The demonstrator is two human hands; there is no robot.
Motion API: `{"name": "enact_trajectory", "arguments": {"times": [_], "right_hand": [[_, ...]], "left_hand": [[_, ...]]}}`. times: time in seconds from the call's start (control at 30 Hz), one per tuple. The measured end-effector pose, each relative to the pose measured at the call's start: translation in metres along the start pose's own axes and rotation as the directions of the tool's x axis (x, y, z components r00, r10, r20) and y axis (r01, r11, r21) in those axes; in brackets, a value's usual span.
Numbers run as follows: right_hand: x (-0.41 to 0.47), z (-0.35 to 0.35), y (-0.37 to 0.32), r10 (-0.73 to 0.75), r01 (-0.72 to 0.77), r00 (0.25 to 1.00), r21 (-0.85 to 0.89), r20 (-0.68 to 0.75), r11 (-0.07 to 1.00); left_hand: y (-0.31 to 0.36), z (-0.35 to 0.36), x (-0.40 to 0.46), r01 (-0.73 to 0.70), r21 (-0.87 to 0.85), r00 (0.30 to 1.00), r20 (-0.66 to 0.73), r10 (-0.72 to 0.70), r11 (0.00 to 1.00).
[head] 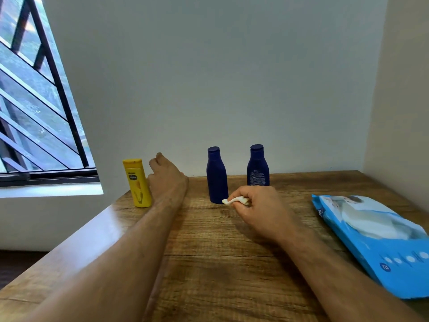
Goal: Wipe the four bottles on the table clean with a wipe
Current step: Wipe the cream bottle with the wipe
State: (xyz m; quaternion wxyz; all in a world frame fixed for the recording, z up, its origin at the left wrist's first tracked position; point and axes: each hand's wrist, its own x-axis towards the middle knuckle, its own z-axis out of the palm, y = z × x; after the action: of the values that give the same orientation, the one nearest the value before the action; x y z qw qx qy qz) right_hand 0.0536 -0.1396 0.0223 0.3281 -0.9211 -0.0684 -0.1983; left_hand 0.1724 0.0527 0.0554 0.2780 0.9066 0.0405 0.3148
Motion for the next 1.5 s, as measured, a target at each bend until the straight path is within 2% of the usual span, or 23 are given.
{"name": "enact_trajectory", "arguments": {"times": [0.1,0.2,0.4,0.5,0.57,0.67,0.8,0.87,0.97,1.3,1.37,1.5], "right_hand": [[-0.003,-0.001,-0.001,-0.017,0.017,1.0,0.003,-0.013,1.0],[-0.004,-0.002,-0.003,-0.034,0.034,0.999,0.006,-0.034,0.999],[-0.009,-0.006,-0.007,-0.056,0.057,0.997,0.021,-0.057,0.998],[-0.013,-0.011,-0.011,-0.067,0.071,0.994,0.033,-0.088,0.997],[-0.015,-0.015,-0.013,-0.092,0.097,0.987,0.033,-0.132,0.995],[-0.017,-0.018,-0.015,-0.129,0.141,0.971,0.045,-0.202,0.989],[-0.018,-0.02,-0.018,-0.146,0.169,0.953,0.067,-0.267,0.983],[-0.018,-0.02,-0.018,-0.157,0.183,0.947,0.068,-0.281,0.981],[-0.016,-0.018,-0.018,-0.17,0.193,0.945,0.059,-0.28,0.979],[-0.017,-0.012,-0.026,-0.209,0.214,0.933,-0.016,-0.293,0.977],[-0.018,-0.012,-0.026,-0.202,0.207,0.952,-0.003,-0.229,0.978],[-0.02,-0.01,-0.028,-0.217,0.217,0.976,-0.006,0.011,0.976]], "left_hand": [[0.0,-0.005,-0.004,-0.032,-0.134,0.999,0.037,0.037,0.99],[0.002,-0.015,-0.011,-0.004,-0.272,0.997,0.074,0.025,0.962],[0.005,-0.028,-0.034,0.028,-0.324,0.991,0.135,0.017,0.946],[0.01,-0.034,-0.043,0.074,-0.453,0.98,0.196,0.018,0.888],[0.014,-0.037,-0.049,0.15,-0.622,0.95,0.305,0.062,0.768],[0.024,-0.041,-0.057,0.35,-0.821,0.859,0.473,0.194,0.452],[0.029,-0.037,-0.072,0.59,-0.804,0.752,0.578,0.317,0.066],[0.022,-0.027,-0.078,0.67,-0.738,0.709,0.605,0.362,-0.079],[0.017,-0.019,-0.082,0.68,-0.726,0.706,0.608,0.364,-0.107],[0.026,-0.014,-0.085,0.725,-0.687,0.649,0.66,0.377,-0.044],[0.026,-0.014,-0.084,0.722,-0.688,0.659,0.651,0.376,-0.075],[0.024,-0.013,-0.08,0.744,-0.648,0.654,0.655,0.38,-0.163]]}}
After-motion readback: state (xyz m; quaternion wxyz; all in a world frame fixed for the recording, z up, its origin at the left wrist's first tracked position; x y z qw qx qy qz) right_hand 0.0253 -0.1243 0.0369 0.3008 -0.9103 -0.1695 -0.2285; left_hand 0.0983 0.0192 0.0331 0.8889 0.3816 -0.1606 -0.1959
